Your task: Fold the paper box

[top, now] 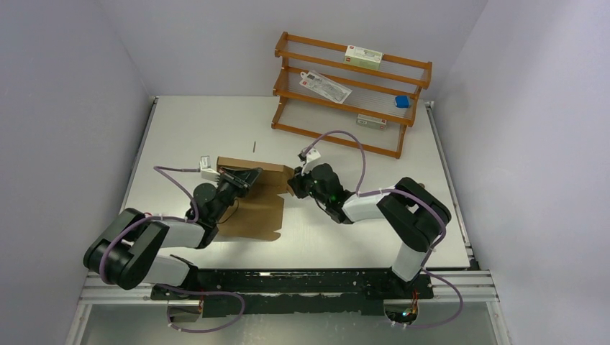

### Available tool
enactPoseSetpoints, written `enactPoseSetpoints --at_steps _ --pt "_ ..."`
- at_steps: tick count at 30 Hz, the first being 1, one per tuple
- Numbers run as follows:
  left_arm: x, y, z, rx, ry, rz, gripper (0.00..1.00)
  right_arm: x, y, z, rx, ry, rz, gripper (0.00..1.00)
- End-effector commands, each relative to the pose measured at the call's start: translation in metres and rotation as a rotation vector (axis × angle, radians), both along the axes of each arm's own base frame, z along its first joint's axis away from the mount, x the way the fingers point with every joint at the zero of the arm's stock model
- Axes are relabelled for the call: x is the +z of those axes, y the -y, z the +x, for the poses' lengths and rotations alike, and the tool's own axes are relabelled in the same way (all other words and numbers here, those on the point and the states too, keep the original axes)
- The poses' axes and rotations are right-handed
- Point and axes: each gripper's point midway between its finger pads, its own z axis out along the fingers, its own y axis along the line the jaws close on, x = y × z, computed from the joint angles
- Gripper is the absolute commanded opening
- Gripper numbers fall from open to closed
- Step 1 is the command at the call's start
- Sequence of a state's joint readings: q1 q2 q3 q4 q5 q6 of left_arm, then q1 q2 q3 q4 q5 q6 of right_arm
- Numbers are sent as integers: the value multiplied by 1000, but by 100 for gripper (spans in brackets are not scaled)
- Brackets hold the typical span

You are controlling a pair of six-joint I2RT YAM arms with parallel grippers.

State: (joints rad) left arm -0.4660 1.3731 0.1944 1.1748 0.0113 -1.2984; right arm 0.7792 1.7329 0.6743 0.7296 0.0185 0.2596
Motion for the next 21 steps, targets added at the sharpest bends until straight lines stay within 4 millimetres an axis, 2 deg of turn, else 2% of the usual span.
enactPoseSetpoints --at_steps 1,9,17,21 --pt "10 9 -11 -42 51 -20 5 34 -10 22 -72 66 102 12" --pt "4 11 -17 -44 39 -16 5 47 -7 26 -130 41 149 9" --pt "1 15 -19 -57 34 -27 5 51 -17 21 -144 -56 240 10" --pt "-6 9 -17 -23 17 -23 5 57 -25 17 -86 -15 252 10"
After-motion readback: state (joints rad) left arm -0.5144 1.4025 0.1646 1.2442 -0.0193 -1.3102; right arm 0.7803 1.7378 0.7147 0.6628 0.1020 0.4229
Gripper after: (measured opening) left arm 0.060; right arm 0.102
